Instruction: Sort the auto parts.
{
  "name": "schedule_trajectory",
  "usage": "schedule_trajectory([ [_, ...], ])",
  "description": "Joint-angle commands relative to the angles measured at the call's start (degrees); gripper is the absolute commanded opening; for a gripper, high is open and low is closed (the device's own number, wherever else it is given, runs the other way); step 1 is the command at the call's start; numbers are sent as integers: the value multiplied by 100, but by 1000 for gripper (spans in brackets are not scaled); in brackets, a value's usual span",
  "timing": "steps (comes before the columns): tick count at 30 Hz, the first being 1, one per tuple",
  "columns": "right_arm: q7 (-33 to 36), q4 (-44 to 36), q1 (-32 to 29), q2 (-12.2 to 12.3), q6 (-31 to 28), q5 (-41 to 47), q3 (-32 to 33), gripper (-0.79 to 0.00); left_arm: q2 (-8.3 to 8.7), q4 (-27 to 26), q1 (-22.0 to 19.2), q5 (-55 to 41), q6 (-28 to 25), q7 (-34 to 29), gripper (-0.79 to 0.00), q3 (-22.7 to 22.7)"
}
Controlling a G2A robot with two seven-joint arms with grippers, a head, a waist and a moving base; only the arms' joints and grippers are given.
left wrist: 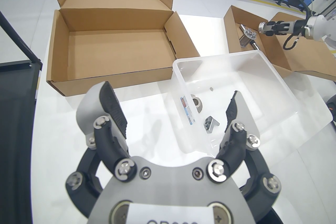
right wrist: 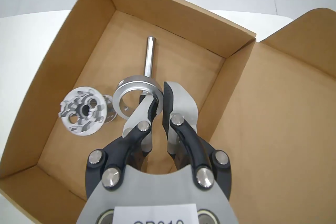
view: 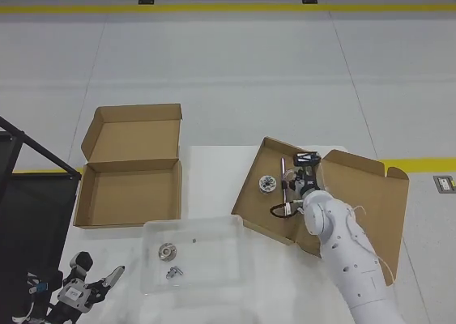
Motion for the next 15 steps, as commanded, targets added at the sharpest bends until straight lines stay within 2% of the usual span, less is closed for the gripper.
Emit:
schedule_trajectory([
  [1,-14,357,213,-6,37,-50,-21,-785,0,0,0,0,0,0,0,0],
  [8,268,936,675,-44,302,-343,-209,-785,0,0,0,0,0,0,0,0],
  [9,322,987,721,-53,300,-372,-245,-576,0,0,0,0,0,0,0,0],
  [10,353,1032,761,-60,356,-391,-262,-493,0,0,0,0,0,0,0,0],
  [15,404,1145,850,-91,426,-419,-346,-425,0,0,0,0,0,0,0,0],
])
